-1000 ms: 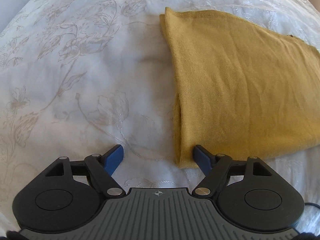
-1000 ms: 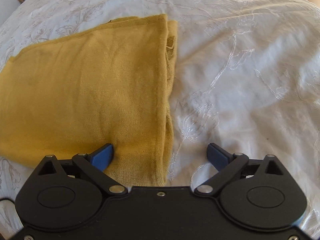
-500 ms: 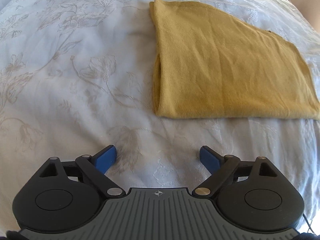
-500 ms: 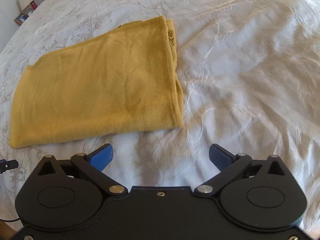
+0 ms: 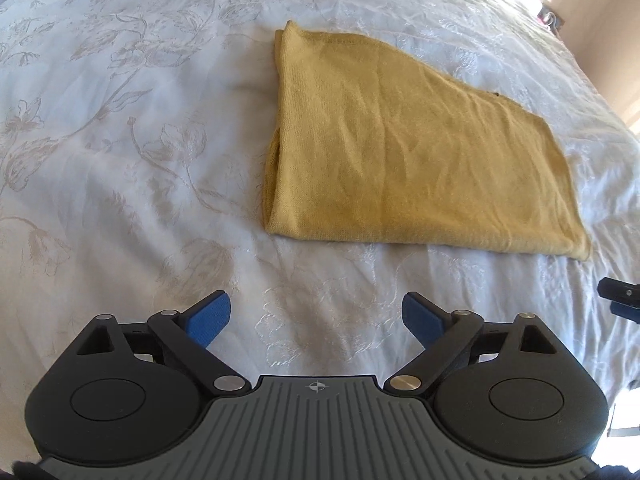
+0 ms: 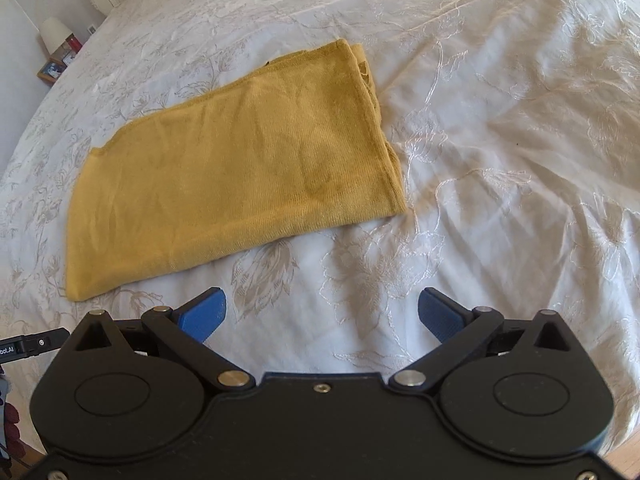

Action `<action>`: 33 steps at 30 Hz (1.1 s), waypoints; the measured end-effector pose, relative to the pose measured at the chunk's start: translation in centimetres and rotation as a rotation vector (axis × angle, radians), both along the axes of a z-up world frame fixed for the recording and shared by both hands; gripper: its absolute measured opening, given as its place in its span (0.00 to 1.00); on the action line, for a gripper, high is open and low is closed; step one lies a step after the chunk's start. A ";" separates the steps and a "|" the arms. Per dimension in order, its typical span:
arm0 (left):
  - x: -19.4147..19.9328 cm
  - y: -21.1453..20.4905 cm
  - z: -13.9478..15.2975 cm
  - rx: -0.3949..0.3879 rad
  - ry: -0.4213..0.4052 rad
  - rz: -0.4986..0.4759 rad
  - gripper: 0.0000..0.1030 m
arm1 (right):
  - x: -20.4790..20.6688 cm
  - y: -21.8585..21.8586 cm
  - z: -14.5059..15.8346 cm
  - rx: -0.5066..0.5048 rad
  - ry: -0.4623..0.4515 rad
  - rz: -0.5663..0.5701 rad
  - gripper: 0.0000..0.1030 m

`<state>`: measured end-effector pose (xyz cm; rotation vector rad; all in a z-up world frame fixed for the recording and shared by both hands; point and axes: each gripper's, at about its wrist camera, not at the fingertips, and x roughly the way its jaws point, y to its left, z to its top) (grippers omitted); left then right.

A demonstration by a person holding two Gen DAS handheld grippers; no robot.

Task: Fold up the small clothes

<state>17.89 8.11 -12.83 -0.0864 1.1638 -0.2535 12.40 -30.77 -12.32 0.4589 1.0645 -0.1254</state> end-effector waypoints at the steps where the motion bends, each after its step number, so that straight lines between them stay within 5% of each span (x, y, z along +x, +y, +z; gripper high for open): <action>1: 0.2 -0.2 0.5 -0.008 -0.012 0.006 0.91 | 0.4 -0.4 0.1 0.001 -0.006 -0.004 0.99; 14: 7.4 -8.3 2.4 -0.008 -0.071 0.053 0.91 | 8.7 -7.2 -0.3 0.108 -0.078 0.073 0.99; 33: 15.5 -15.5 -3.5 0.158 0.053 0.068 0.92 | 15.9 -11.5 -7.6 0.452 0.013 0.228 1.00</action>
